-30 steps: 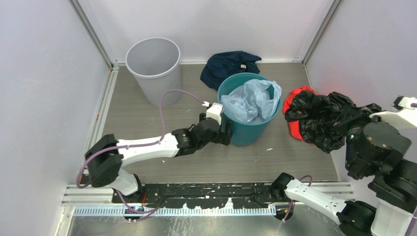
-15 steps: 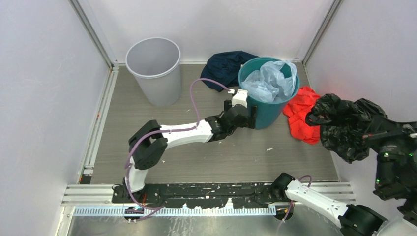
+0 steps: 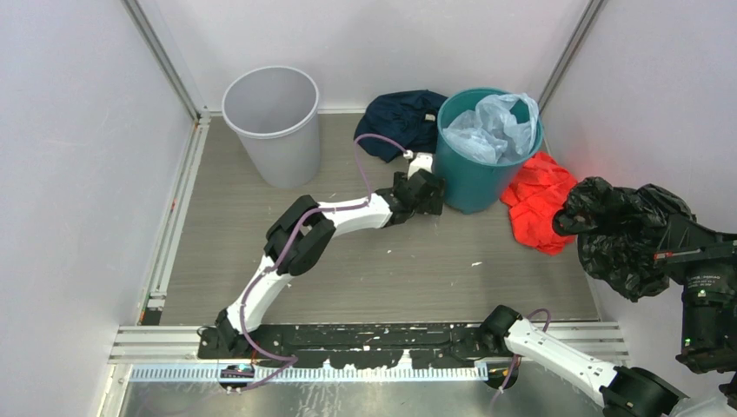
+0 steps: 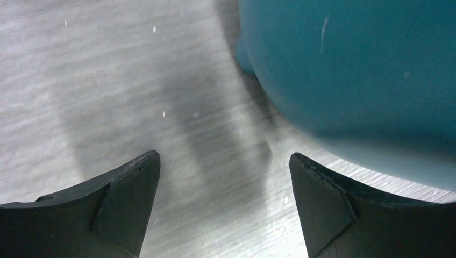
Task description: Put the trash bags into the trash bin
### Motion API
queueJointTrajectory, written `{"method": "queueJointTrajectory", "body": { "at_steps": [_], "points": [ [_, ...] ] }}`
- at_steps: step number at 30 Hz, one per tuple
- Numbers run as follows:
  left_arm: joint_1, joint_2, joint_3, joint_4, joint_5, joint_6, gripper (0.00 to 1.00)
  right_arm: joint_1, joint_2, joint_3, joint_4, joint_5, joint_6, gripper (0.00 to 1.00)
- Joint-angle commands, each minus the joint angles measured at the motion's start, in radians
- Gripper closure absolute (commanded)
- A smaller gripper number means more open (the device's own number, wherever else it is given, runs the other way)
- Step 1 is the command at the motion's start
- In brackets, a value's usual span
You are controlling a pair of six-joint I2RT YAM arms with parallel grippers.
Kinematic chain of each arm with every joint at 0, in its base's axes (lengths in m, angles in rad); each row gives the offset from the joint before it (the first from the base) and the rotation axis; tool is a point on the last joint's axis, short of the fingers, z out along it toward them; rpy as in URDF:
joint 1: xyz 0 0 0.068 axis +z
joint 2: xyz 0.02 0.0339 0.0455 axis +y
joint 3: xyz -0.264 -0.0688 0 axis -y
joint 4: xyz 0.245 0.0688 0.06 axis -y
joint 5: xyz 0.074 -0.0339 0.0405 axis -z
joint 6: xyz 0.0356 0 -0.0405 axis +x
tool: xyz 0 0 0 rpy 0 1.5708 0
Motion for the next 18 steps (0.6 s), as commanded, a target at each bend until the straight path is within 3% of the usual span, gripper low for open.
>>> {"method": "queueJointTrajectory", "body": {
  "at_steps": [1,7,13,18],
  "points": [
    [0.034,0.027,0.097,0.033,0.064,-0.014,0.1,-0.003,0.021,0.001,-0.03,-0.031,0.035,0.9],
    [0.036,0.0,0.054,0.072,0.111,-0.026,0.11,-0.002,0.018,-0.008,-0.053,-0.047,0.06,0.9],
    [0.016,-0.188,-0.308,0.343,0.142,-0.064,0.1,-0.003,0.012,-0.064,-0.026,-0.063,0.065,0.9],
    [-0.044,-0.282,-0.464,0.494,0.119,-0.016,0.08,-0.001,0.02,-0.084,-0.014,-0.078,0.068,0.9]
  ]
}}
